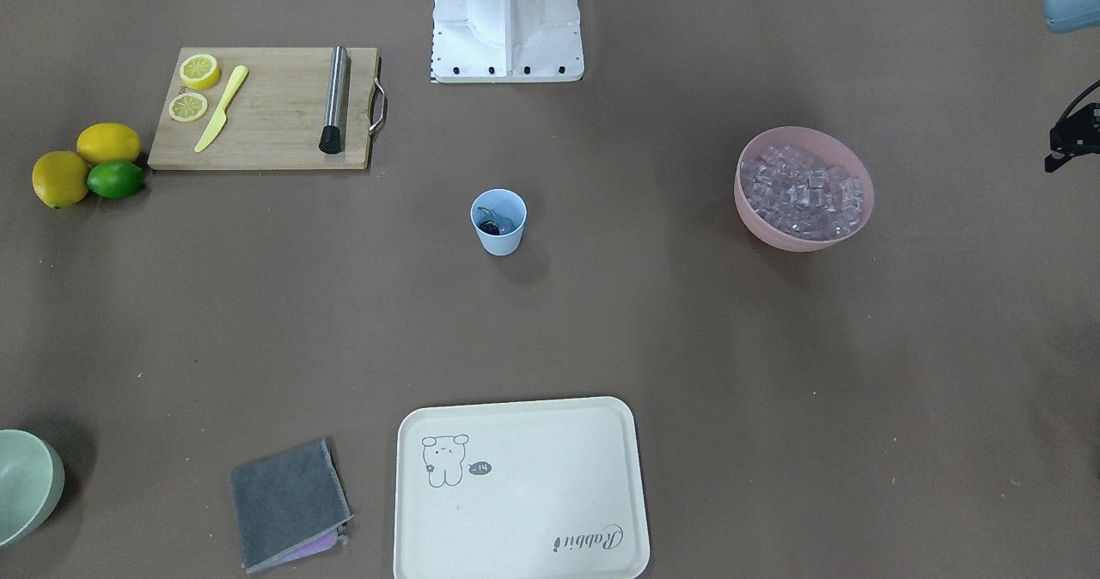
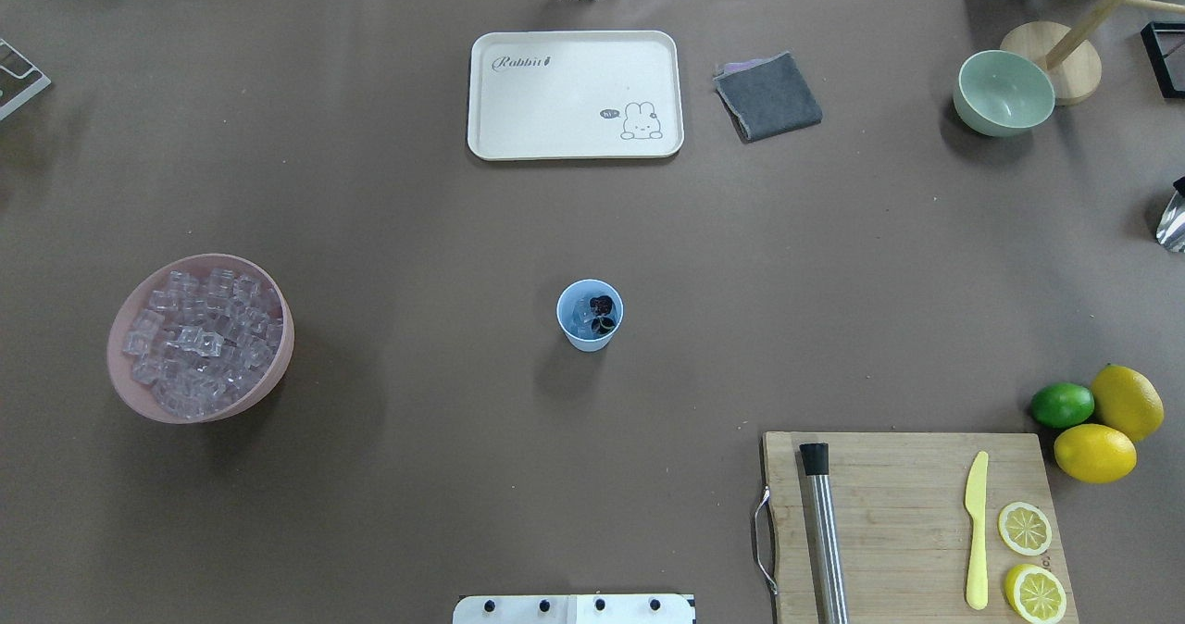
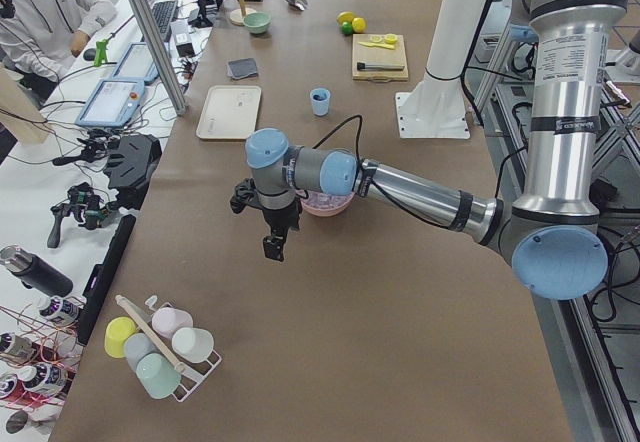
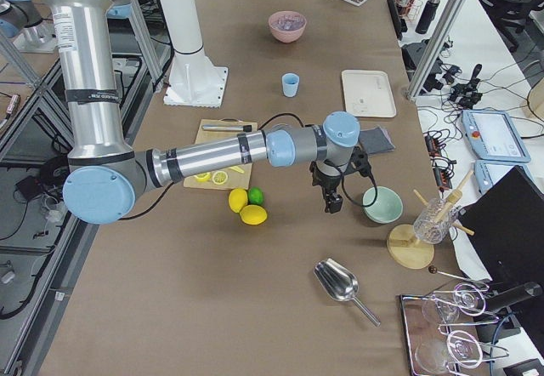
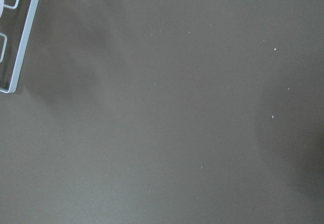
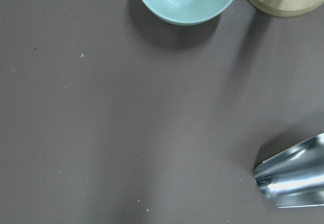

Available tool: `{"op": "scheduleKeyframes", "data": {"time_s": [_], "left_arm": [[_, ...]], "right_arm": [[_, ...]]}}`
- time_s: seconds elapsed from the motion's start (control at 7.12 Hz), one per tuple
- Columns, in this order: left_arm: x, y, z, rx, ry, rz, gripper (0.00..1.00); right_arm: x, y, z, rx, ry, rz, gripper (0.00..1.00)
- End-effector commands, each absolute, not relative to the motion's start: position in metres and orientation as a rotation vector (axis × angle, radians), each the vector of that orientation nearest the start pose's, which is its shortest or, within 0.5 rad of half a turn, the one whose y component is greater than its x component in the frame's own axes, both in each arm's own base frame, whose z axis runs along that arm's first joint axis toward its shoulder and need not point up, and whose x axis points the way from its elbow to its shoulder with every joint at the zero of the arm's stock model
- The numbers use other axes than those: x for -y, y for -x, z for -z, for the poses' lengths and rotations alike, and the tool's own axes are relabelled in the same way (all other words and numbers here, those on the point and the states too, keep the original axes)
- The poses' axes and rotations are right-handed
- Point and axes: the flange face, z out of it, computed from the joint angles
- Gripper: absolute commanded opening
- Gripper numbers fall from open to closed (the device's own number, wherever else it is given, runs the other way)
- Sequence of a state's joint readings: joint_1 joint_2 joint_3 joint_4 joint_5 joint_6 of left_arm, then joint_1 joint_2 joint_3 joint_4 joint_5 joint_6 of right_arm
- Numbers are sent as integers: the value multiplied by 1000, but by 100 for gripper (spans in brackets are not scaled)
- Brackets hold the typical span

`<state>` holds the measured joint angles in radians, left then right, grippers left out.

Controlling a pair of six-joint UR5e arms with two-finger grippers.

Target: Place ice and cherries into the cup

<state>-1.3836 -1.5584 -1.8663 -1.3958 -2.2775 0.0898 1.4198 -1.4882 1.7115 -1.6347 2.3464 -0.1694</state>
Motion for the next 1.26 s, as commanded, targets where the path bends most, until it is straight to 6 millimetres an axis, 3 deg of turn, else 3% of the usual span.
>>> {"op": "scheduleKeyframes", "data": {"time_s": [0.0,0.56,1.12], "left_arm": [[479,-17,-552,-735,-51,-281,98],[479,-16,-564,-730,-27,-271,98],[481,-16,-571,-726,-18,-272,98]], "right_arm": [[522,-16,-569,772,-157,333,100],[507,-25,-582,772,-144,353,100],[503,-26,-579,772,-150,353,100]]}}
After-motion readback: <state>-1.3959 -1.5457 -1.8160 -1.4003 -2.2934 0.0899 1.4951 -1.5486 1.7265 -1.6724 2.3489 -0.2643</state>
